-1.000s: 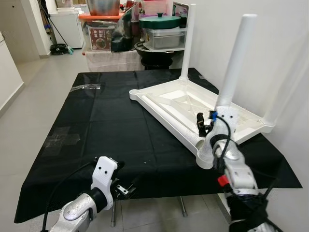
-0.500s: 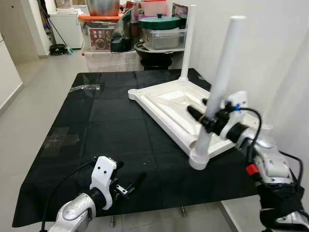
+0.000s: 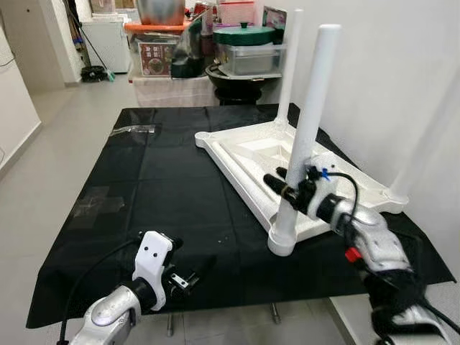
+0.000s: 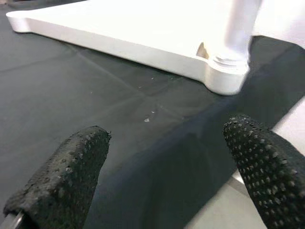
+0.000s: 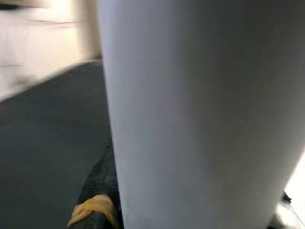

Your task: Building children table

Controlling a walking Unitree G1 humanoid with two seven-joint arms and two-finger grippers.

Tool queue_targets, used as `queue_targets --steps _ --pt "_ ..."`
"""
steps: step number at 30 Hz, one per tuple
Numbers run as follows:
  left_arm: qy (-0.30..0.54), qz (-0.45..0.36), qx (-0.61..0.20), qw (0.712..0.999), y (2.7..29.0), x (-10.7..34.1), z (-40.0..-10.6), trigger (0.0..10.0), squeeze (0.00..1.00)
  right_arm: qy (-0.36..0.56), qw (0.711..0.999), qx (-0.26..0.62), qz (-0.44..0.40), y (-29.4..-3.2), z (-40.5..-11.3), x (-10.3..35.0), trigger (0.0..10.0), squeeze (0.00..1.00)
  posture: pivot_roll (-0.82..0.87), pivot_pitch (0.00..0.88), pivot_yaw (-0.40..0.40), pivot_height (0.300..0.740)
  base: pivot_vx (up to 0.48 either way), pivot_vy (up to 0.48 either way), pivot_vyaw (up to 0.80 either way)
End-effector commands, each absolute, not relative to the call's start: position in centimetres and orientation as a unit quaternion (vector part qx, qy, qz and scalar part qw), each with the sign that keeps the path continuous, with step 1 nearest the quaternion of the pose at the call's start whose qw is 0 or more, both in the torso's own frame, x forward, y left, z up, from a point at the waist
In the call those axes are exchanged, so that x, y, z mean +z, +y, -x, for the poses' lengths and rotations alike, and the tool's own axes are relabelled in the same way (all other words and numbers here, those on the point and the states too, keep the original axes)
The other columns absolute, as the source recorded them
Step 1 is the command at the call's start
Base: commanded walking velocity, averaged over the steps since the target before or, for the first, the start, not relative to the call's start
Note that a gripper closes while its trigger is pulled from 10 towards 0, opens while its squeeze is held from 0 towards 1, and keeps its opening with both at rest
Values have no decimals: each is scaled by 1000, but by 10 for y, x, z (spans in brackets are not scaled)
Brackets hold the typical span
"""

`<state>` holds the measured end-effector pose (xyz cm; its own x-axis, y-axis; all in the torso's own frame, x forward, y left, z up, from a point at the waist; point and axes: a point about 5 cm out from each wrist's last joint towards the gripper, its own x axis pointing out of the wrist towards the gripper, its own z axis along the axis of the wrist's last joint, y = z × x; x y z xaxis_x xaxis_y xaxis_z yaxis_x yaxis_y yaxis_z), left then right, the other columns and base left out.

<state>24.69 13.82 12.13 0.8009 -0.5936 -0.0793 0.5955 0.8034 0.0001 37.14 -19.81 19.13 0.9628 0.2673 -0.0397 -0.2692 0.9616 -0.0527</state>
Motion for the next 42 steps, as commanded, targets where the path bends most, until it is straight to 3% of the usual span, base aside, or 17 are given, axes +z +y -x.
queue_targets --steps 1,2,6,14,15,17,18,20,21,25,26,32,37,38,40,41,42 --pt "42 -19 -313 949 139 119 -246 10000 0 81 994 -30 61 -229 -369 172 0 0 62 0 -51 740 0 0 0" --pt "42 -19 -313 949 139 119 -246 10000 0 81 994 -30 61 -229 -369 172 0 0 62 0 -51 740 0 0 0" --pt "42 -19 -314 948 138 120 -247 10000 0 108 972 -206 31 -228 -349 154 0 0 63 0 -47 740 0 0 0" --pt "42 -19 -315 948 136 120 -248 10000 0 99 983 -155 17 -182 -344 156 0 0 65 0 -47 740 0 0 0" --pt "42 -19 -315 948 136 120 -248 10000 0 105 988 -109 21 -168 -348 155 10000 0 64 0 -50 740 0 0 0" --pt "42 -18 -314 948 136 119 -248 10000 0 94 991 -88 24 -164 -352 157 10000 0 65 0 -54 740 0 0 0" --pt "43 -17 -314 948 136 119 -248 10000 0 77 991 -108 8 -174 -355 161 10000 255 65 0 -54 740 0 0 0" --pt "43 -17 -313 949 136 119 -247 10000 0 64 990 -126 -5 -182 -355 163 10000 255 65 0 -54 740 0 0 0" --pt "43 -17 -313 949 136 119 -247 10000 0 54 992 -115 -3 -185 -358 167 10000 1000 65 0 -56 740 0 0 0" --pt "43 -17 -312 949 136 119 -247 10000 0 48 994 -96 -11 -188 -361 173 10000 1000 65 0 -60 740 0 0 0" --pt "43 -16 -311 949 136 119 -246 10000 0 27 999 -19 -13 -191 -365 184 10000 0 70 0 -69 740 0 0 0" --pt "44 -14 -308 950 138 118 -245 10000 0 -26 984 170 54 -214 -355 207 10000 0 60 0 -65 740 0 0 0" --pt "44 -15 -310 950 137 118 -246 10000 0 -32 968 235 86 -219 -350 214 10000 0 62 0 -64 740 0 0 0" --pt "43 -15 -311 949 136 118 -247 10000 0 -34 960 260 94 -216 -350 215 4902 0 63 0 -65 740 0 0 0" --pt "41 -16 -312 949 135 119 -248 10000 0 -35 954 280 99 -212 -352 215 4902 0 66 0 -66 740 0 0 0" --pt "41 -16 -312 949 136 119 -248 10000 0 -30 953 284 103 -211 -353 212 0 0 67 0 -66 740 0 0 0" --pt "42 -17 -311 949 137 119 -247 10000 0 -22 952 281 115 -213 -355 208 0 0 67 0 -66 740 0 0 0"
